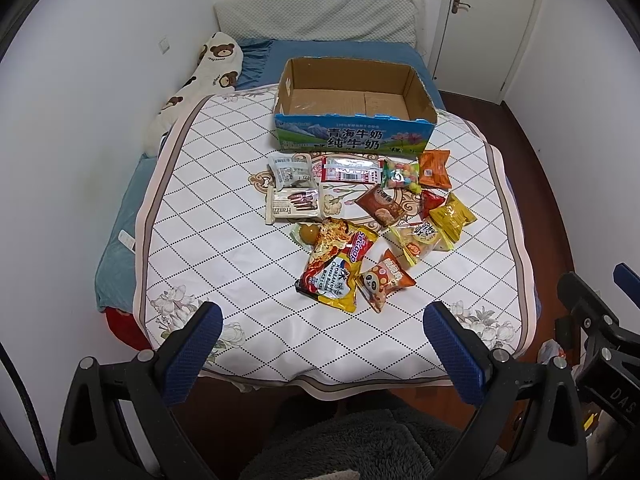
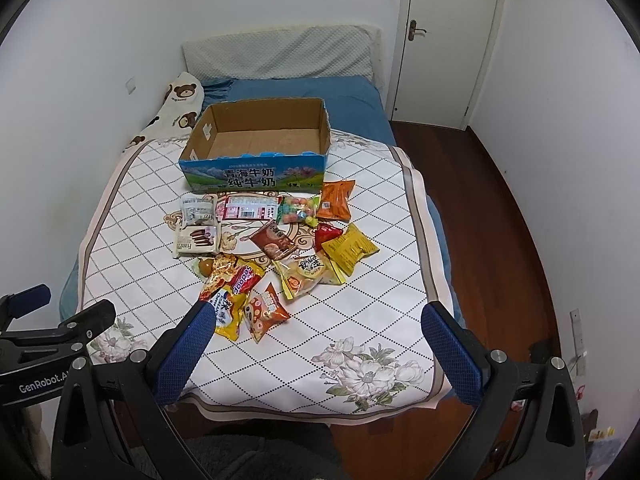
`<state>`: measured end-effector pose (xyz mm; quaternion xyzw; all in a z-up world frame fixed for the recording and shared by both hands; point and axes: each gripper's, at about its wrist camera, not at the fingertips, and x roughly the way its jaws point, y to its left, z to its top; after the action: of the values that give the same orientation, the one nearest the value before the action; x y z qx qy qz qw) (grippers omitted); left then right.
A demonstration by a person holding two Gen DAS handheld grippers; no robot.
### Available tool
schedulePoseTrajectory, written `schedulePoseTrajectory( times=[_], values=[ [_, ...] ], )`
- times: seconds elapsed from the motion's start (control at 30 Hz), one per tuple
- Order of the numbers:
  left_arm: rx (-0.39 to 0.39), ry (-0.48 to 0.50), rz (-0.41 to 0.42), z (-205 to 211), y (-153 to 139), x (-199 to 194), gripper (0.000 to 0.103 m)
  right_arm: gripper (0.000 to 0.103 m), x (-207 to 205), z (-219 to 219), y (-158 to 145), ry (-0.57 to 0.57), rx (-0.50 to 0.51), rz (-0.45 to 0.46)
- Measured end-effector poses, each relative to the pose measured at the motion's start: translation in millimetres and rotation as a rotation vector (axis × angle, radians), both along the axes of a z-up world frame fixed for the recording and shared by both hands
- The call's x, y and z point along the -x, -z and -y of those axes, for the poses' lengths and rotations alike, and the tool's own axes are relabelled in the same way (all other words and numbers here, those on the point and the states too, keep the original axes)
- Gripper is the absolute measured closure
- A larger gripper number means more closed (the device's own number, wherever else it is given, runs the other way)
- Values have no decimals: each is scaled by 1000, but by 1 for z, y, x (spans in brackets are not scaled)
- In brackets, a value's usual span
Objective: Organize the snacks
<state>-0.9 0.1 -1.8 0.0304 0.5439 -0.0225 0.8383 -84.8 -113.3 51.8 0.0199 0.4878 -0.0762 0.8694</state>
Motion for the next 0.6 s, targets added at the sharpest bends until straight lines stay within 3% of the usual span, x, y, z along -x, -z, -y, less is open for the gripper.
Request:
schedulePoseTrajectory(
  times=[0.6],
  values=[
    [-1,0,0,3,0,0,0,0,1,0,2,-3,-2,-7]
  ],
)
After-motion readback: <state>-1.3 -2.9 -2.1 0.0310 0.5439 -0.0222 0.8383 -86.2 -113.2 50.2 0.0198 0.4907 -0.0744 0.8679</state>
